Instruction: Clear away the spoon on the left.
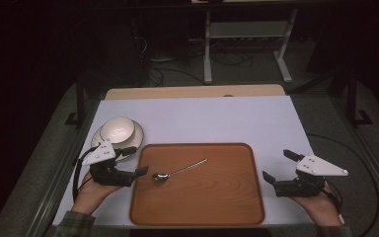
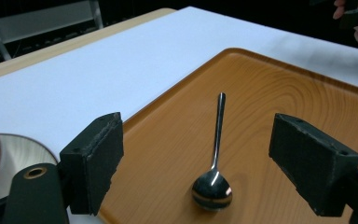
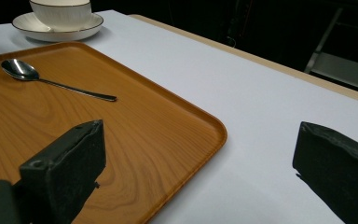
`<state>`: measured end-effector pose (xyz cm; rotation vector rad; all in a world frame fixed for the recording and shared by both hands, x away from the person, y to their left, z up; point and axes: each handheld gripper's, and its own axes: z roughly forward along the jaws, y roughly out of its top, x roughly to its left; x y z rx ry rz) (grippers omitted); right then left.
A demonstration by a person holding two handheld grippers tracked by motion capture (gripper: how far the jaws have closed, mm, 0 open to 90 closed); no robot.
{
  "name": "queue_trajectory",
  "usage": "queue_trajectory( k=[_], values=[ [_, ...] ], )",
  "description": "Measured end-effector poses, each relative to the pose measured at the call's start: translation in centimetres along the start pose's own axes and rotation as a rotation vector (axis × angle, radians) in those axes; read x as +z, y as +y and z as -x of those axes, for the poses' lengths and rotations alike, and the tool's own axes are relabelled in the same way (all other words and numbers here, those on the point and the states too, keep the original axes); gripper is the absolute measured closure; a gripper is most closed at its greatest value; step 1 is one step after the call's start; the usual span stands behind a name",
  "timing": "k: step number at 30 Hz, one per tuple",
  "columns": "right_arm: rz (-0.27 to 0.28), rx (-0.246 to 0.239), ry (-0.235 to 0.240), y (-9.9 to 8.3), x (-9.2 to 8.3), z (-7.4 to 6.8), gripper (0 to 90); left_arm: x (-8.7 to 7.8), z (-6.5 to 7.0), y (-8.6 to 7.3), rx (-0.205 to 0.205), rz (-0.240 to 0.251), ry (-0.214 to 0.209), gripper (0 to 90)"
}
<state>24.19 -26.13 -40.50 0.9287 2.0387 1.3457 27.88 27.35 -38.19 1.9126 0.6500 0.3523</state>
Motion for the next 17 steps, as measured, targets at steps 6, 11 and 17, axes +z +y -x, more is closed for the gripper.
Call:
queue_trajectory(
  k=[6, 11, 17],
  values=[
    [0.016, 0.004, 0.006, 0.2, -0.3, 0.0, 1.9, -1.3, -0.5, -1.3, -0.020, 0.009, 0.034, 17.6],
    [0.043, 0.014, 0.011, 0.6, -0.7, 0.0, 1.9, -1.9, -0.7, -2.0, -0.031, 0.020, 0.049, 17.5],
    [0.041, 0.014, 0.015, 0.6, -0.7, 0.0, 1.9, -2.1, -0.8, -2.2, -0.035, 0.016, 0.055, 17.5]
  ],
)
